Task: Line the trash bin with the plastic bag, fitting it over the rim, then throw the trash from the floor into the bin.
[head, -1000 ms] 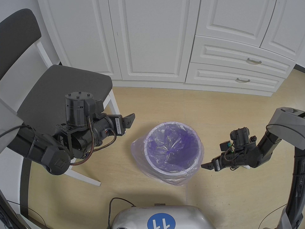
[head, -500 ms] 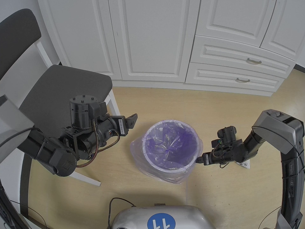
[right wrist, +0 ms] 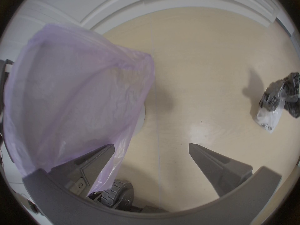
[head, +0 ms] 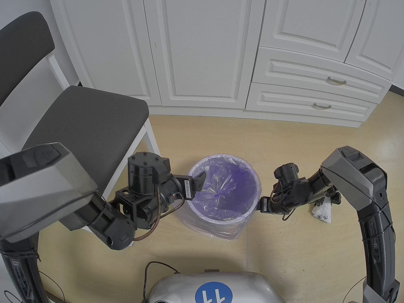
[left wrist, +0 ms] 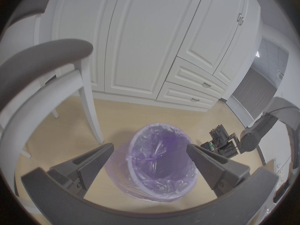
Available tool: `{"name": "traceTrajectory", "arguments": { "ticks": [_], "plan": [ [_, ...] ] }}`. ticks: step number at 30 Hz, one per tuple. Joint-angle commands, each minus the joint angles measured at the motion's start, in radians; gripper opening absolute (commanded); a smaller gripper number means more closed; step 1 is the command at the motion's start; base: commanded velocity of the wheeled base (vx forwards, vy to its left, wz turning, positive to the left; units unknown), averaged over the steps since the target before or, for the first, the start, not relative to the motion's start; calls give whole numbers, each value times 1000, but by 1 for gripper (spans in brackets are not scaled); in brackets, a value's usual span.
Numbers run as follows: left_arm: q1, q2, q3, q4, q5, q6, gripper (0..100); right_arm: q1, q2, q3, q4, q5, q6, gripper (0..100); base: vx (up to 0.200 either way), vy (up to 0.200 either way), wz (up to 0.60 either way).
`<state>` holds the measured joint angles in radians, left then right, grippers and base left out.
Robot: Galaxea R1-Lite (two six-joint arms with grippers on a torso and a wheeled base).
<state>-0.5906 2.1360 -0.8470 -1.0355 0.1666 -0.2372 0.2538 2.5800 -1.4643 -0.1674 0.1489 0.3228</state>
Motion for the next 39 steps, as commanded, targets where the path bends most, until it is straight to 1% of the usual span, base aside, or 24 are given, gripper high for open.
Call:
{"name": "traceTrajectory", "arguments": {
  "ticks": [1, 2, 4, 5, 6, 9, 10, 11, 13, 14, 15, 16, 19, 24, 27, 33, 39],
  "plan": [
    [-24, 147, -93, 9, 11, -1, 100, 22, 28, -57, 89, -3, 50, 100, 0, 0, 0],
    [-26, 153, -116, 25, 10, -1, 100, 24, 25, -50, 97, -3, 52, 100, 0, 0, 0],
    [-37, 159, -170, 112, 13, -1, 100, 24, 20, -38, 101, -2, 52, 100, 0, 0, 0],
    [-46, 157, -205, 183, 14, -1, 100, 24, 19, -27, 97, -2, 52, 100, 0, 0, 0],
    [-52, 156, -254, 282, 24, -4, 100, 24, 15, -18, 92, -2, 50, 100, 0, 0, 0],
    [-63, 162, -392, 532, 70, -13, 100, 24, 12, -11, 92, -2, 47, 100, 0, 0, 0],
    [-64, 163, -409, 555, 73, -17, 100, 24, 12, -11, 92, -2, 47, 100, 0, 0, 0],
    [-74, 182, -511, 704, 93, -59, 100, 24, 12, -11, 91, -2, 44, 100, 0, 0, 0],
    [-81, 219, -626, 847, 116, -111, 100, 24, 12, -13, 91, 0, 42, 100, 0, 0, 0],
    [-81, 229, -653, 884, 123, -123, 100, 24, 12, -11, 91, 0, 42, 100, 0, 0, 0],
    [-81, 262, -741, 996, 142, -152, 100, 24, 12, -13, 92, 0, 42, 100, 0, 0, 0],
    [-80, 291, -811, 1078, 154, -178, 100, 22, 12, -13, 92, 0, 41, 100, 0, 0, 0],
    [-72, 389, -985, 1247, 171, -269, 100, 18, 12, -15, 92, 1, 41, 100, 0, 0, 0],
    [-61, 495, -1118, 1362, 235, -289, 100, 18, 12, -11, 97, 1, 41, 100, 0, 0, 0],
    [-60, 519, -1153, 1411, 241, -290, 100, 18, 12, -19, 100, 1, 39, 100, 0, 0, 0],
    [-43, 547, -1153, 1430, 245, -278, 100, 18, 14, -22, 101, 1, 39, 100, 0, 0, 0],
    [-35, 549, -1153, 1447, 254, -287, 100, 15, 14, -22, 100, 3, 39, 100, 0, 0, 0]
  ]
}}
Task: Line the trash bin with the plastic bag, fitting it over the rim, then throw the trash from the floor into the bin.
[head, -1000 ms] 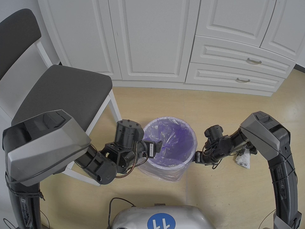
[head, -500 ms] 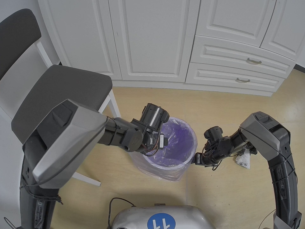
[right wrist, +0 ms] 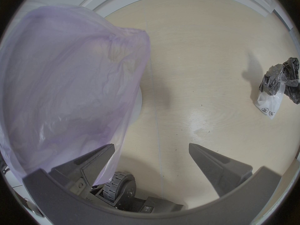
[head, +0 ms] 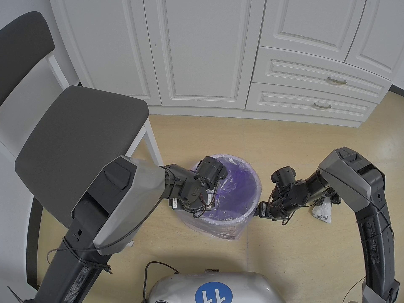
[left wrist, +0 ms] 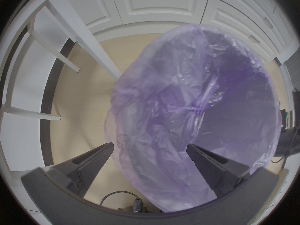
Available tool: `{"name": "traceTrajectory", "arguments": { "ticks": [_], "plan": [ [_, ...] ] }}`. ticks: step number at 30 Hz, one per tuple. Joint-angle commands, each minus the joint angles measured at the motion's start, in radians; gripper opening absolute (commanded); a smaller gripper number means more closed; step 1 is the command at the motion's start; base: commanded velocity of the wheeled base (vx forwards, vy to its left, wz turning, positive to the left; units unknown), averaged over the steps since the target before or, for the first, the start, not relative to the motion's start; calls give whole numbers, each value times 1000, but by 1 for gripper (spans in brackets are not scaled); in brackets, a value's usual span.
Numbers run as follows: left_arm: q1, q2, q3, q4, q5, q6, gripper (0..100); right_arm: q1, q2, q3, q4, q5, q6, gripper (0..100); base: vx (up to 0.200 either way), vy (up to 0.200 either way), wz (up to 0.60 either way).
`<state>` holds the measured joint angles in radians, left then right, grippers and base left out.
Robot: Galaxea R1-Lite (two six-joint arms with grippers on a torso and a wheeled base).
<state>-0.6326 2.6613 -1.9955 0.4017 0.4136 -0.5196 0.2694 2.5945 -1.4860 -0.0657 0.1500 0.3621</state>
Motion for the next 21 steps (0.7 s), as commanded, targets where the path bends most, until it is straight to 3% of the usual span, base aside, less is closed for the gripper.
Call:
{"name": "traceTrajectory", "arguments": {
  "ticks": [1, 7, 8, 12, 16, 21],
  "plan": [
    [8, 17, -4, 19, 13, -7, 100, -1, -1, 0, -2, 2, 0, 100, 0, 0, 0],
    [-1, -44, 15, 69, 17, -23, 100, -1, -1, 0, -2, 2, 1, 100, 0, 0, 0],
    [-45, -169, 176, 48, 4, -43, 100, -1, -1, 0, -2, 2, 1, 100, 0, 0, 0],
    [-88, -273, 371, -107, -1, -31, 100, -1, -1, 0, -2, 2, 1, 100, 0, 0, 0],
    [-142, -363, 543, -207, -61, -11, 100, -2, -1, 0, 0, 2, 1, 100, 0, 0, 0],
    [-164, -442, 682, -221, -121, 61, 100, -2, -1, 1, 1, 2, 1, 100, 0, 0, 0]
  ]
}}
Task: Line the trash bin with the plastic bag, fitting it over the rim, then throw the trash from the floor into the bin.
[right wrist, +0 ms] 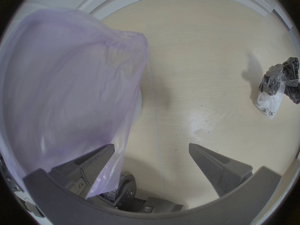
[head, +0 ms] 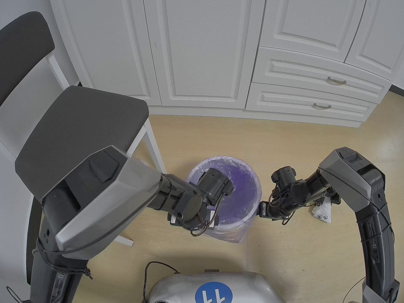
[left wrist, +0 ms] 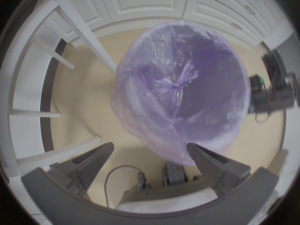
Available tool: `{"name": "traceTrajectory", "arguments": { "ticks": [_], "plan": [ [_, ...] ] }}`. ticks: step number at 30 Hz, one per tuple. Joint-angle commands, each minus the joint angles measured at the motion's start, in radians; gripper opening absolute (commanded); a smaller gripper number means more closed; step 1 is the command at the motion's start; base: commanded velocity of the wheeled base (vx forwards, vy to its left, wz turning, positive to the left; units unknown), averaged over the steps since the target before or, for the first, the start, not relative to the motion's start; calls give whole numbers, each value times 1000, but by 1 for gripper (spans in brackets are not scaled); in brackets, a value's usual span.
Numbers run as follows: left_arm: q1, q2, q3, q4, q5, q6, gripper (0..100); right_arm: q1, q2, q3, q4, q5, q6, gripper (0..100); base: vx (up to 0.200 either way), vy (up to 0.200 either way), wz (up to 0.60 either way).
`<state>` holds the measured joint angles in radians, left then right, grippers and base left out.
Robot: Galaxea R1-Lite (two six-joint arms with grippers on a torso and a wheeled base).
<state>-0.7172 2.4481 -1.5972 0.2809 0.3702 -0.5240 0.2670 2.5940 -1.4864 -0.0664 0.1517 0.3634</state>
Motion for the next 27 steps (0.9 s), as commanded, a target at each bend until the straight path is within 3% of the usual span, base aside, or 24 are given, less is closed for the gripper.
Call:
{"name": "traceTrajectory", "arguments": {
  "ticks": [1, 7, 10, 16, 23, 26, 27],
  "plan": [
    [-77, -230, 295, -100, -82, 70, 100, 0, 0, 1, 2, 0, 0, 100, 0, 0, 0],
    [-74, -245, 346, -106, -96, 70, 100, 0, -2, 3, 0, 2, 0, 100, 0, 0, 0],
    [-71, -250, 401, -209, -97, 73, 100, 0, 0, 3, 2, 2, 0, 100, 0, 0, 0],
    [-59, -235, 442, -259, -97, 91, 100, -2, 0, 3, 0, 2, 0, 100, 0, 0, 0],
    [24, -173, 436, -259, -159, 98, 100, -2, 0, 1, 2, 2, 0, 100, 0, 0, 0],
    [68, -124, 416, -299, -166, 98, 100, -2, 0, 1, 0, 2, 0, 100, 0, 0, 0],
    [105, -75, 392, -374, -166, 99, 100, -2, 0, 1, 0, 2, 0, 100, 0, 0, 0]
  ]
}}
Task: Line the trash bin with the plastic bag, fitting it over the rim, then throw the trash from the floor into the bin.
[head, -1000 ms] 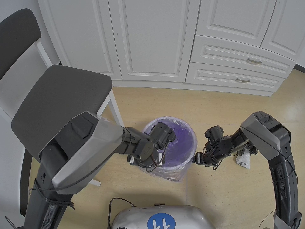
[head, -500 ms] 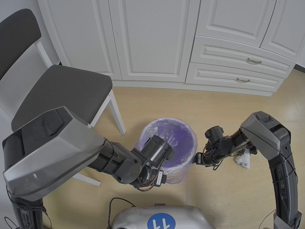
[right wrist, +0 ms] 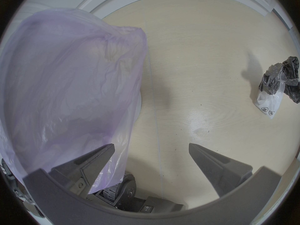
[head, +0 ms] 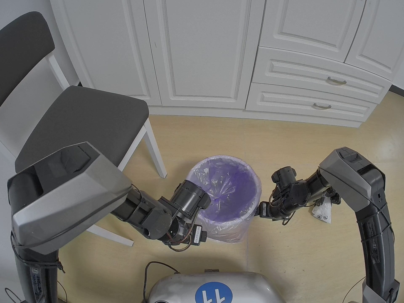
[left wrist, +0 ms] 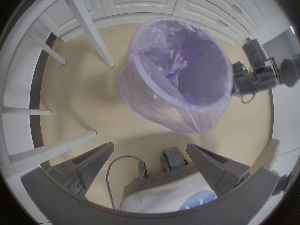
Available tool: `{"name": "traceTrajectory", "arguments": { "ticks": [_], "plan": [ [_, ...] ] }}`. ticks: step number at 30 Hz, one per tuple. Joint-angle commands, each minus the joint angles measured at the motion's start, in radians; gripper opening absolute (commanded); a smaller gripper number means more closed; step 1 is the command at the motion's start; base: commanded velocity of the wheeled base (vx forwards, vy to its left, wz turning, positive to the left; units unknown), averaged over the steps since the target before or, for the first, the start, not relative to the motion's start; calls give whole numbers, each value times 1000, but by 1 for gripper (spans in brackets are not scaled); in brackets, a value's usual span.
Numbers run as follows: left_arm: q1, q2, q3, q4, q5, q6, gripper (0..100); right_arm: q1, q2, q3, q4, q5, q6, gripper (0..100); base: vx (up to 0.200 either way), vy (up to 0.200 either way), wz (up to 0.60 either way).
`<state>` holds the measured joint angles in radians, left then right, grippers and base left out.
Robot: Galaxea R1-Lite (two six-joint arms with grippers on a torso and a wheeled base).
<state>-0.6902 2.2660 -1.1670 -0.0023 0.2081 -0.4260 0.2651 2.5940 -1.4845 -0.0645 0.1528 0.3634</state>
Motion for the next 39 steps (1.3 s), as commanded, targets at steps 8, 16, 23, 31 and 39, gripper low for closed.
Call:
{"name": "traceTrajectory", "arguments": {
  "ticks": [8, 16, 23, 31, 39],
  "plan": [
    [218, 285, -178, -269, 4, 79, 100, 0, 0, 1, -5, 1, 2, 100, 0, 0, 0],
    [296, 340, -258, -320, 4, 75, 100, -1, 0, 0, -5, 2, 2, 100, 0, 0, 0],
    [316, 389, -316, -444, 13, 53, 100, -1, 0, -2, -8, 2, 5, 100, 0, 0, 0],
    [321, 477, -480, -390, 2, 64, 100, -3, 5, -11, -12, 2, 14, 100, 0, 0, 0],
    [342, 492, -545, -278, 5, 70, 100, -60, -40, -20, 20, 2, -9, 100, 0, 0, 0]
  ]
}}
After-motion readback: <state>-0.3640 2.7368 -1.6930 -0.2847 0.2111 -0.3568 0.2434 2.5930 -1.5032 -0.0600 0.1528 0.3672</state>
